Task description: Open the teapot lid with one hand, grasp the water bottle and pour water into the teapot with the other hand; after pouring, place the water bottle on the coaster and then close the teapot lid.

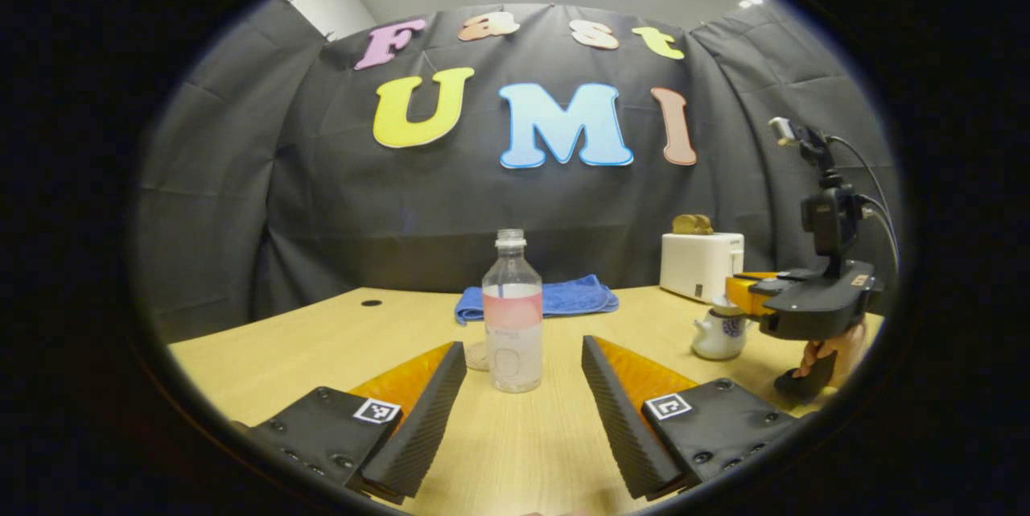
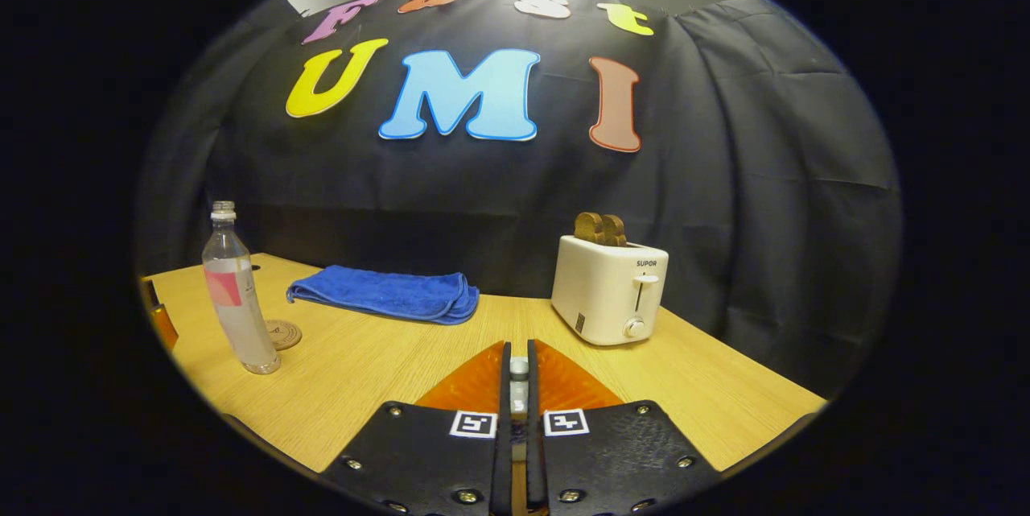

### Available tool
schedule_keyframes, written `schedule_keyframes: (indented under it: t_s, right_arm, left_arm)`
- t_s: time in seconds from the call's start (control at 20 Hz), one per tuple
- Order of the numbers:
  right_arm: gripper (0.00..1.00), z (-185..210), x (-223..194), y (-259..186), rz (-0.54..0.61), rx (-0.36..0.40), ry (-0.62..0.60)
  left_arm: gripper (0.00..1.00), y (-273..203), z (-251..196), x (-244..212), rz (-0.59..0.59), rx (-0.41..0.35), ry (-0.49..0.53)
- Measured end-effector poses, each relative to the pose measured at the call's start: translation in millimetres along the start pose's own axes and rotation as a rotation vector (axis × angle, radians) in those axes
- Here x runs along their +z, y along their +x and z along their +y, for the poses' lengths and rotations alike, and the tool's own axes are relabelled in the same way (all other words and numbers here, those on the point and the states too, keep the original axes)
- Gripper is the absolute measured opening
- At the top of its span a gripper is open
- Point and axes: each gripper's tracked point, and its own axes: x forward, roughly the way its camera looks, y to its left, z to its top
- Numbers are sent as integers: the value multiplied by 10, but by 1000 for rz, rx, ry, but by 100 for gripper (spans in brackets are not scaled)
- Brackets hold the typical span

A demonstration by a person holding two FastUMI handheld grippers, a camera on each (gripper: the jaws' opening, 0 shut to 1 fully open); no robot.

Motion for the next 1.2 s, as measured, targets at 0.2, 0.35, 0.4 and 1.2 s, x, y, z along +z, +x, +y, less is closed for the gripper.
schedule_keyframes:
  t_s: [0.2,0.35,0.4,1.2]
  right_arm:
    - [7,51,195,-236,-49,33,10]
    - [7,109,307,-477,-83,68,13]
    - [7,130,315,-537,-84,79,11]
    - [7,149,164,-869,-72,126,9]
  left_arm:
    - [100,283,76,-108,39,15,-28]
    - [100,478,56,-81,35,8,-28]
    - [100,525,40,-61,28,5,-22]
    - [100,1146,93,-78,19,37,-5]
